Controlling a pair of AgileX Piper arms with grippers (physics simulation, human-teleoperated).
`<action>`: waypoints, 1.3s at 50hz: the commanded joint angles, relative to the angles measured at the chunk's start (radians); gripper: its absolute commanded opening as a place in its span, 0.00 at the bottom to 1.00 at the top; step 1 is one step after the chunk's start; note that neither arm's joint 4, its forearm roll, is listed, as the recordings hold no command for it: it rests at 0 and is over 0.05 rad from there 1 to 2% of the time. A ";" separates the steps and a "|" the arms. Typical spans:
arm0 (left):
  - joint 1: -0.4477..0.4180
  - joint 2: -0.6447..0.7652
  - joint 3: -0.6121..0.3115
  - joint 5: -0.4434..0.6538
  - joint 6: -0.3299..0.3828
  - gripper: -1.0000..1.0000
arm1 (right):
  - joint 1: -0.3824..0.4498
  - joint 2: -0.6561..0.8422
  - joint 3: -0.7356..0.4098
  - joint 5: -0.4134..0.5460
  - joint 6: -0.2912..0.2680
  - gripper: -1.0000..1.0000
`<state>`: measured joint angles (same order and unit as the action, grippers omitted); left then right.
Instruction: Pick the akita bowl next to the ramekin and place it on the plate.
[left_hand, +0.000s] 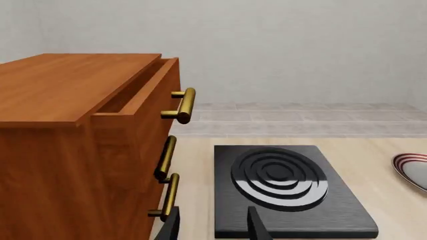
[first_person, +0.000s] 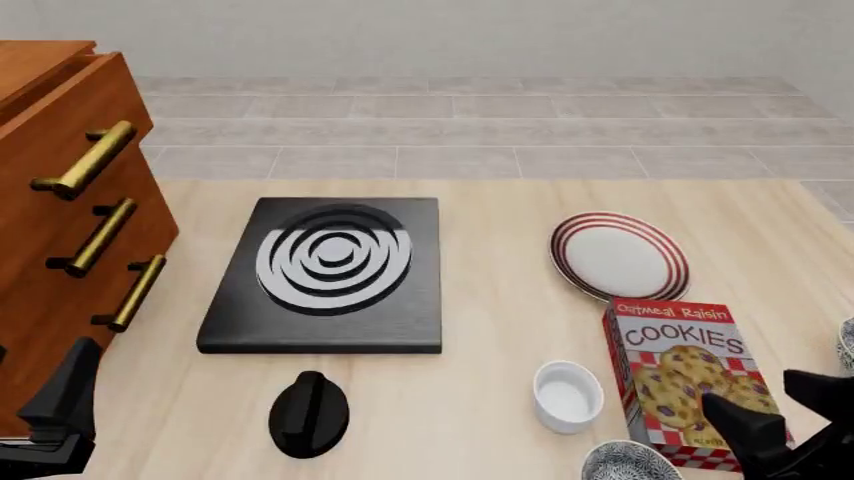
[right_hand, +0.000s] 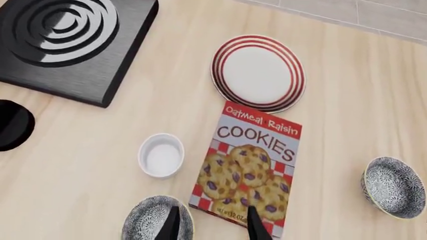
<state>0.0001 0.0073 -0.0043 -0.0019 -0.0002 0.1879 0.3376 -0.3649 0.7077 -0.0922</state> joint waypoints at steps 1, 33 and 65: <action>0.000 0.000 0.000 0.000 0.000 1.00 | -0.001 0.022 -0.015 0.043 -0.010 1.00; 0.000 0.000 0.000 0.000 0.000 1.00 | 0.002 0.055 0.028 0.057 0.060 1.00; 0.000 0.000 0.000 0.000 0.000 1.00 | -0.028 0.088 0.068 0.025 0.124 1.00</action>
<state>0.0002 0.0074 -0.0043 -0.0019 -0.0004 0.1719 0.4244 -0.3245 0.7432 0.0167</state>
